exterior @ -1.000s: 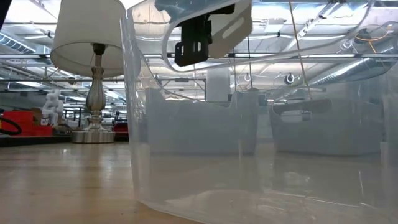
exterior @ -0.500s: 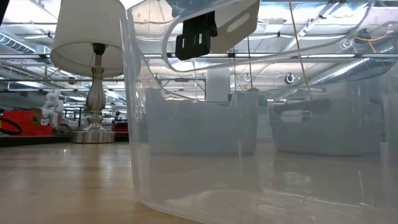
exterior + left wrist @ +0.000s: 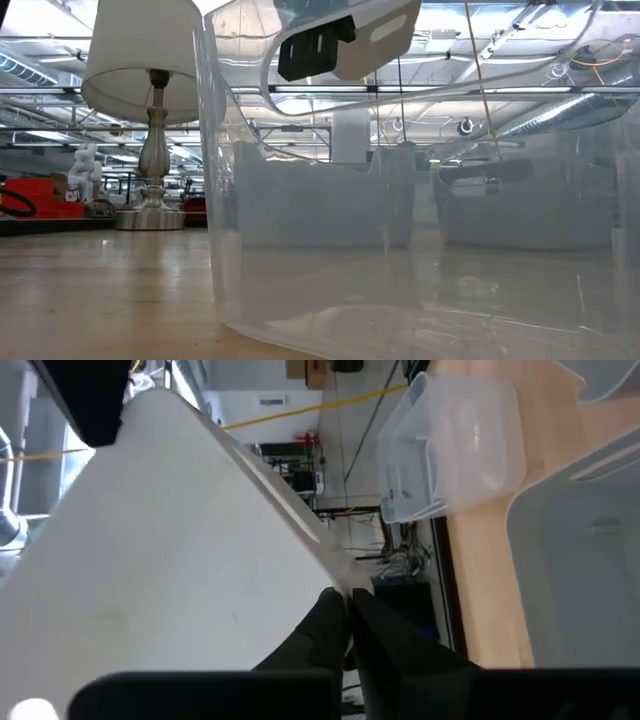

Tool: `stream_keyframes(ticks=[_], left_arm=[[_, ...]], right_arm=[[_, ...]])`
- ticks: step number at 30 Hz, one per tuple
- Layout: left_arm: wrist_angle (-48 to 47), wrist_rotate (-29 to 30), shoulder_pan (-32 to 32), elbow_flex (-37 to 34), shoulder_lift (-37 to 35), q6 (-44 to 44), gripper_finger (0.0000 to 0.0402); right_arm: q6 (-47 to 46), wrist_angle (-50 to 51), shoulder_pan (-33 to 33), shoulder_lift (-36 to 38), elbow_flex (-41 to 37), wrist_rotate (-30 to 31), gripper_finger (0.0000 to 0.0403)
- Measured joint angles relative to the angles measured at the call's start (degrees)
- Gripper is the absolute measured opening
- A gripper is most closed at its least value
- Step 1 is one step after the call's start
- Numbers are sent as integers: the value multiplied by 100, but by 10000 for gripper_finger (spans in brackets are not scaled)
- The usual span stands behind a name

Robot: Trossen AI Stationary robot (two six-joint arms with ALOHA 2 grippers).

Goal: Stack baskets by color
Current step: Stack the top white bin on the bottom left white bin

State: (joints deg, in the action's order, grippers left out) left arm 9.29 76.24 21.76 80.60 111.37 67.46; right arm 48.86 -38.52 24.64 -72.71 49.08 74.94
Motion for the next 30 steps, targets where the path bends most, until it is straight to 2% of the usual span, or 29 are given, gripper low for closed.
stream_keyframes(ticks=[4,10,23,27,30], left_arm=[[10,-19,25,0,0,4,24],[2,-12,39,0,0,60,7],[35,-14,36,0,0,82,4],[49,-16,2,0,0,54,7],[119,-29,13,0,0,147,8]], right_arm=[[-17,14,-2,0,0,6,2],[-242,-50,0,0,0,-14,8],[-604,-286,-9,-2,0,1,133],[-635,-295,-11,-2,0,41,146],[-618,-276,-41,-4,0,109,137]])
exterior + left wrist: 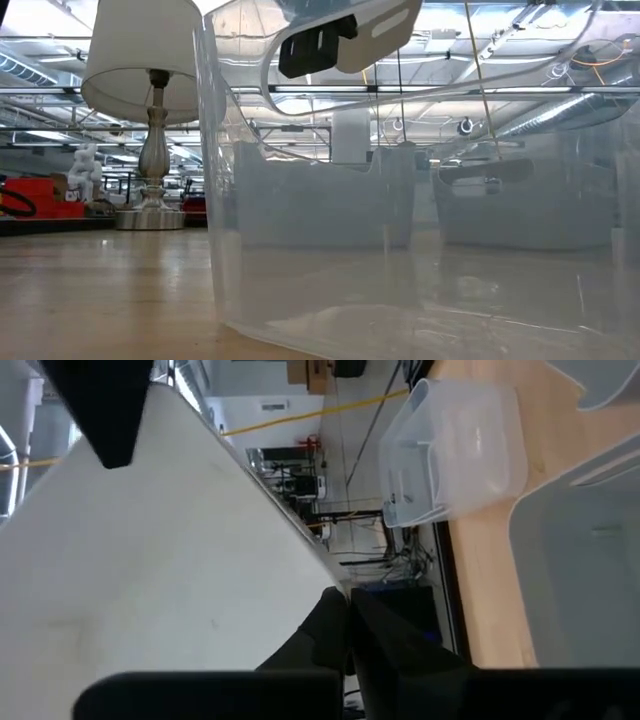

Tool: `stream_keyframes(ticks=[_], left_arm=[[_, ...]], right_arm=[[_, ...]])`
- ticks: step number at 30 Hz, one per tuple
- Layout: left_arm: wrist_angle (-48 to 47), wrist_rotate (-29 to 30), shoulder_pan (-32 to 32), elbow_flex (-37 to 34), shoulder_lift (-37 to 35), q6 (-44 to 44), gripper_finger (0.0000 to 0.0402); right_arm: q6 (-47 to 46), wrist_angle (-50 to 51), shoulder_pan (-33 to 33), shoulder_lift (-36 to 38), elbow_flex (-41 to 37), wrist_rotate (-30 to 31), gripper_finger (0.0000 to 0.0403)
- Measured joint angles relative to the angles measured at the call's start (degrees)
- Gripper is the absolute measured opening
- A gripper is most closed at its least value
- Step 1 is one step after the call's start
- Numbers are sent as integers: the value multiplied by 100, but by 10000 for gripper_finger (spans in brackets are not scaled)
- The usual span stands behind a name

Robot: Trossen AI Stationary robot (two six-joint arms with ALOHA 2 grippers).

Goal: Stack baskets by color
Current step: Stack the top white bin on the bottom left white bin

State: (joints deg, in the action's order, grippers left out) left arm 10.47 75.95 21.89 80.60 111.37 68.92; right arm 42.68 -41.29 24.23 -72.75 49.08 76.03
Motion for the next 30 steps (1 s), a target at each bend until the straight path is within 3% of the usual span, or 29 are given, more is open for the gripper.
stream_keyframes(ticks=[9,15,24,30], left_arm=[[82,-135,51,2,0,103,13],[526,-315,106,2,0,-52,33],[1269,44,531,200,-83,-417,178],[1260,749,710,752,-76,-926,267]], right_arm=[[-2,232,-94,-7,0,-7,13],[-12,218,-96,-2,0,48,7],[18,-43,-92,11,-4,55,2],[-29,-103,-86,9,-4,57,1]])
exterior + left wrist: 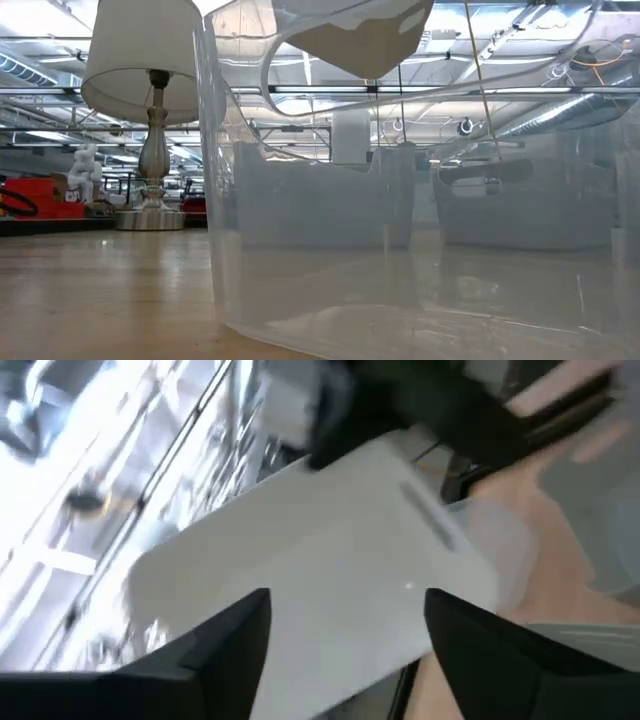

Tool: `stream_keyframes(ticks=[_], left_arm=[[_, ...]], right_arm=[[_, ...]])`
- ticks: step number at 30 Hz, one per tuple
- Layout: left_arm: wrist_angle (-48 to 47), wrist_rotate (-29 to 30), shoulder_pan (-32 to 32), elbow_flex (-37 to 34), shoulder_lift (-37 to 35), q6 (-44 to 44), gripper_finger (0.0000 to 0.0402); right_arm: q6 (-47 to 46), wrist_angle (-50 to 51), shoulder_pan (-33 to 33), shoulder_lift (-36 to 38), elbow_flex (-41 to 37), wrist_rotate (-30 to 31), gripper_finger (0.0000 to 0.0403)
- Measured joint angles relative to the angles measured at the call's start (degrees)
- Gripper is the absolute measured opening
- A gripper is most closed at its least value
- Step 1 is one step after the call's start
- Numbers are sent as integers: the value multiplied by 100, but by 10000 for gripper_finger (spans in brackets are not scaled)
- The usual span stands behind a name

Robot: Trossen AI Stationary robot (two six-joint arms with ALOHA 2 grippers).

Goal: Stack baskets by color
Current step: Stack the top white bin on the bottom left white bin

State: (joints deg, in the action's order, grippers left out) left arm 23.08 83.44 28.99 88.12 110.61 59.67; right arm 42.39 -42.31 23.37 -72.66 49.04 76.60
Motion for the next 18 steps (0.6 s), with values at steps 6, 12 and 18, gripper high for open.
stream_keyframes(ticks=[6,12,18], left_arm=[[87,508,103,635,-241,-529,265],[109,655,168,708,-521,-1298,231],[264,653,355,1238,-853,-692,184]], right_arm=[[34,-307,81,2,0,-7,1],[152,-672,320,56,0,-8,1],[176,-733,577,264,0,-31,0]])
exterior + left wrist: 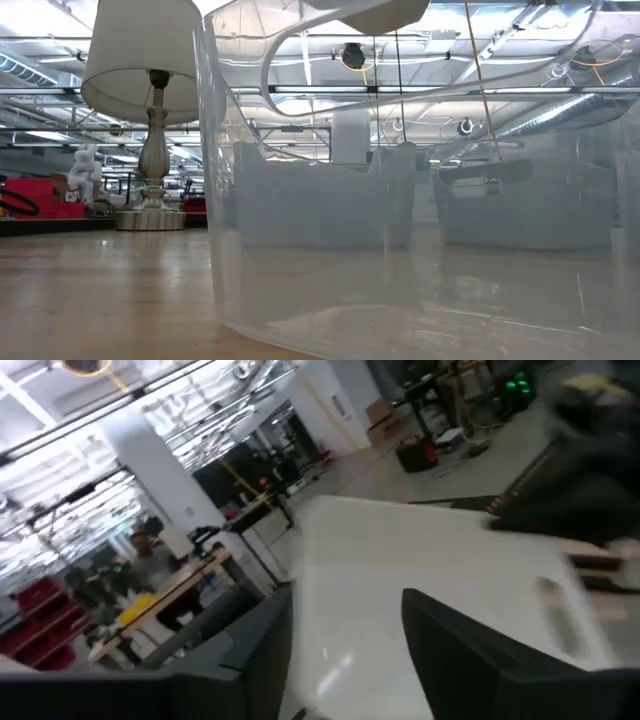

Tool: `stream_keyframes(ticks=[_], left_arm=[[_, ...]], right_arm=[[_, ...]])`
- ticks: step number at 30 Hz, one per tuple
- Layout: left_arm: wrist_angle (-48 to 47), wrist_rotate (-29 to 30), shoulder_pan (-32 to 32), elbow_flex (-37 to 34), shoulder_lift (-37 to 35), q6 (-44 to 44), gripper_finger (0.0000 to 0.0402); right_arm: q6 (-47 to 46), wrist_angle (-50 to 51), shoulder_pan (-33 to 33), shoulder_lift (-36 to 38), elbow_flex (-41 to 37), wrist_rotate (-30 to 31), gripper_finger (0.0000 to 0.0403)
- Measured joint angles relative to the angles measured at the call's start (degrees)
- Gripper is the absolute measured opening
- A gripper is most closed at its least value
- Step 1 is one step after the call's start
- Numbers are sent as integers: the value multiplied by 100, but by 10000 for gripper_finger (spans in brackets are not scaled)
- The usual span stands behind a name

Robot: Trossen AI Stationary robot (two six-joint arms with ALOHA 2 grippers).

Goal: Stack baskets by color
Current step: Stack the top white bin on the bottom left white bin

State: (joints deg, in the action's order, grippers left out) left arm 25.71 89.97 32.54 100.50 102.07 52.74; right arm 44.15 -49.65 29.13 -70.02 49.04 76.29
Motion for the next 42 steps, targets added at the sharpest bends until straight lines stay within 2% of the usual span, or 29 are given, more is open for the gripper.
stream_keyframes(ticks=[2,6,8,10,12,13,16,18,20,23,25,30,33,35,39,42], left_arm=[[-9,12,-53,253,-149,356,169],[-364,12,-137,471,-475,512,154],[-689,6,-155,395,-615,224,153],[-1257,-180,-167,237,-701,-438,152],[-2095,-738,-148,27,-752,-1516,152],[-2592,-1202,-134,-50,-755,-2148,152],[-3855,-3132,-204,-107,-742,-3847,152],[-4110,-3849,-300,-107,-710,-4507,152],[-4100,-3860,-367,-95,-664,-4669,152],[-4002,-3504,-490,-78,-661,-4342,153],[-4238,-3540,-635,64,-813,-4363,156],[-5799,-4491,-1287,943,-1252,-5417,168],[-7244,-4777,-1845,1646,-1207,-5946,170],[-7929,-5241,-2308,1920,-1086,-6283,170],[-8626,-5937,-2553,1780,-1005,-6360,170],[-8607,-5822,-2438,1479,-934,-6109,170]], right_arm=[[-8,-2,64,74,0,4,0],[-3,8,141,152,0,13,0],[7,14,140,151,0,11,0],[53,17,137,151,0,15,0],[187,17,137,151,0,20,0],[257,17,137,151,0,27,0],[414,21,137,151,0,110,0],[556,20,136,151,0,202,0],[607,34,132,151,0,210,0],[605,44,129,149,0,205,0],[584,54,126,149,1,209,0],[457,169,110,147,2,327,0],[399,197,61,146,2,322,0],[319,206,5,147,2,322,0],[201,351,-108,145,2,397,1],[11,609,-211,145,2,483,1]])
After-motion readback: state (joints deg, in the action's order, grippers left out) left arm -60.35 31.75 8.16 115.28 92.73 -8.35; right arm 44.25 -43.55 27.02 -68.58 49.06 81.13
